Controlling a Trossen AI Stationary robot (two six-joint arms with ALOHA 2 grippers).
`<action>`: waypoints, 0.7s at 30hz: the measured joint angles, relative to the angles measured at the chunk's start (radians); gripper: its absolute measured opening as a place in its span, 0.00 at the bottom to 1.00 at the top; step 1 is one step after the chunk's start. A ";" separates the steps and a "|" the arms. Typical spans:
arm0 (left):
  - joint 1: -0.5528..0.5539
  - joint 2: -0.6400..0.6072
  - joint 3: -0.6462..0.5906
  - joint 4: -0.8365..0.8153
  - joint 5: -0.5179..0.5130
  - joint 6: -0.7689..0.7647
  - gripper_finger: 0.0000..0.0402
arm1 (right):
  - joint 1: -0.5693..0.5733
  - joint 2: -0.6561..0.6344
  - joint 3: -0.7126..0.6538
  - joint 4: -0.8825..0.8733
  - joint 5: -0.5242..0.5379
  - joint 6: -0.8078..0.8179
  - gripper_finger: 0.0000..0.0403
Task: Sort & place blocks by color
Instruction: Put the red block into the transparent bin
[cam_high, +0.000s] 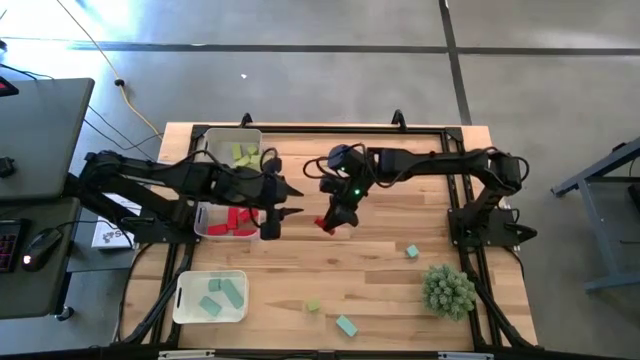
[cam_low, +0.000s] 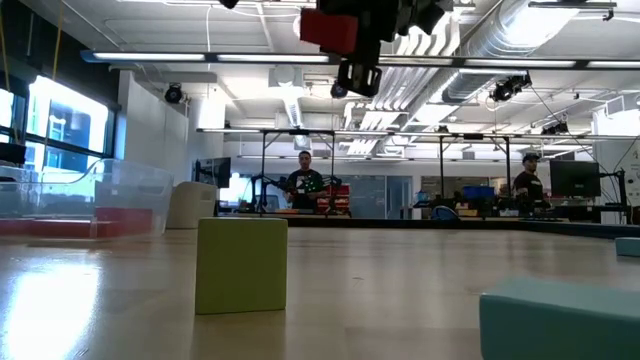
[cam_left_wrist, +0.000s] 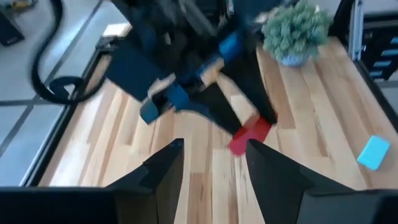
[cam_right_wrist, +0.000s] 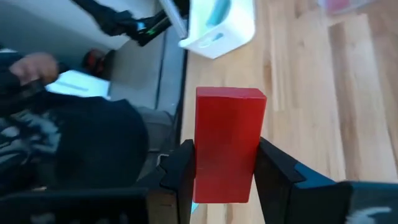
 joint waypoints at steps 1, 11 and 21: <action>0.000 0.001 -0.001 -0.003 0.000 -0.001 0.40 | -0.007 0.000 0.000 0.004 -0.023 -0.009 0.27; 0.000 0.053 -0.002 0.037 0.068 0.000 0.39 | -0.062 0.000 0.000 0.063 -0.243 -0.065 0.27; -0.023 0.098 0.001 0.132 0.096 0.034 0.39 | -0.065 0.000 0.000 0.098 -0.260 -0.053 0.27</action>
